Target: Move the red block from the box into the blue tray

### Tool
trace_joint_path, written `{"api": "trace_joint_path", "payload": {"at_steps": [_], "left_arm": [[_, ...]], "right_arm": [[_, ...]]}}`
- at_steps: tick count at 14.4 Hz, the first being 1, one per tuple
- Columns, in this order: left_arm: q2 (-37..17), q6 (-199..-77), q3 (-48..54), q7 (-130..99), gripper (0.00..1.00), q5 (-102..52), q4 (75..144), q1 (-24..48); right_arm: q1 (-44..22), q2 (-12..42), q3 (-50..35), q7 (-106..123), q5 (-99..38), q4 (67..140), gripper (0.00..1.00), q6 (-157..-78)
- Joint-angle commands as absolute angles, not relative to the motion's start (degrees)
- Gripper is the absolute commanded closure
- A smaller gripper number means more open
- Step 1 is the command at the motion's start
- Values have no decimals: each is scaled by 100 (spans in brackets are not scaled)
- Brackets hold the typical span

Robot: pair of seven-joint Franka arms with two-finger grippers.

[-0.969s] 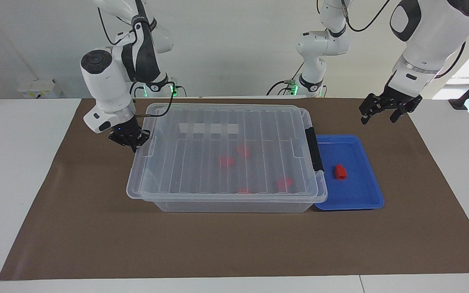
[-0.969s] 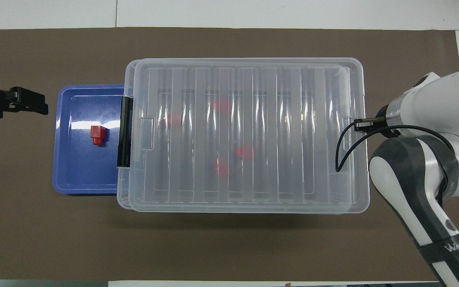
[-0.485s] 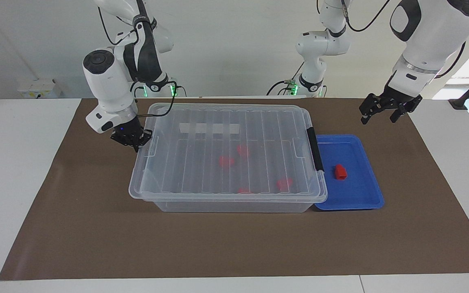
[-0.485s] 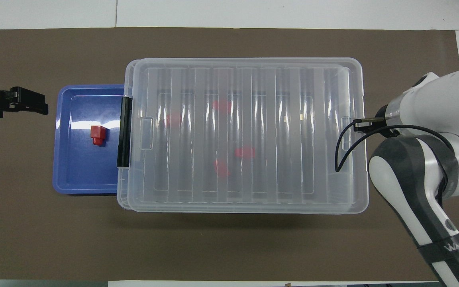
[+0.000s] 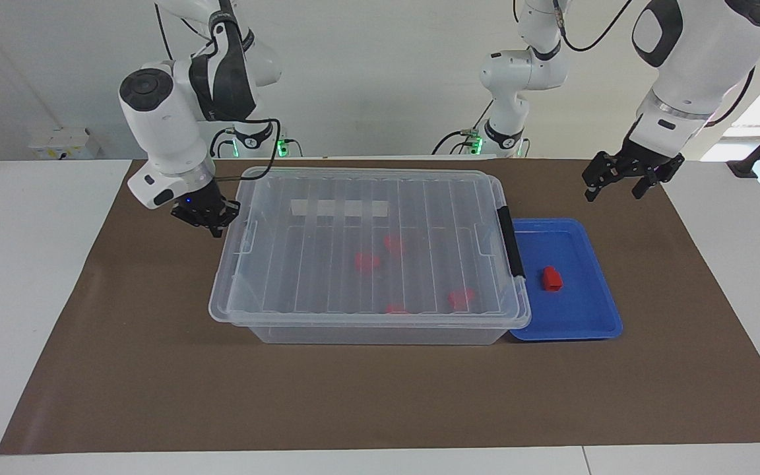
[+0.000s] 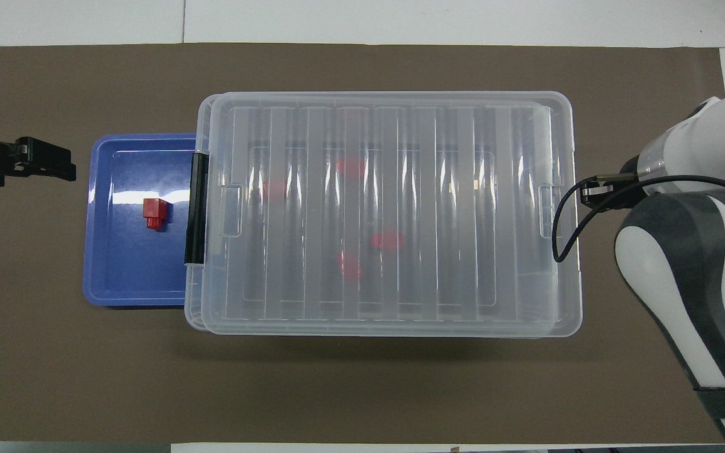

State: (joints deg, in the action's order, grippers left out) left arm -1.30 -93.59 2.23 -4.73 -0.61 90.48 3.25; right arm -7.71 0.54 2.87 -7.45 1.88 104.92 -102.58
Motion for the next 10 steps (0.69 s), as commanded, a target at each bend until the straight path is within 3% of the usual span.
{"api": "trace_joint_path", "payload": {"at_steps": [1,3,4,5,6,10], "left_arm": [[35,-9316,237,-519,0,-35,9220,290],[35,-9316,237,-519,0,-35,9220,290],[35,-9316,237,-519,0,-35,9211,290],[35,-9316,237,-519,0,-35,9211,290],[35,-9325,237,-519,0,-35,9220,290],[35,-9316,237,-519,0,-35,9211,290]], "right_arm": [[-590,97,272,-817,193,9793,100,-9495],[-431,70,368,-809,115,9546,100,-9107],[-405,44,482,-765,88,9493,93,-8897],[-430,-60,562,-678,44,9483,29,-8729],[-439,-253,571,-572,27,9570,0,-8649],[-343,-334,571,-554,35,9650,0,-8578]]}}
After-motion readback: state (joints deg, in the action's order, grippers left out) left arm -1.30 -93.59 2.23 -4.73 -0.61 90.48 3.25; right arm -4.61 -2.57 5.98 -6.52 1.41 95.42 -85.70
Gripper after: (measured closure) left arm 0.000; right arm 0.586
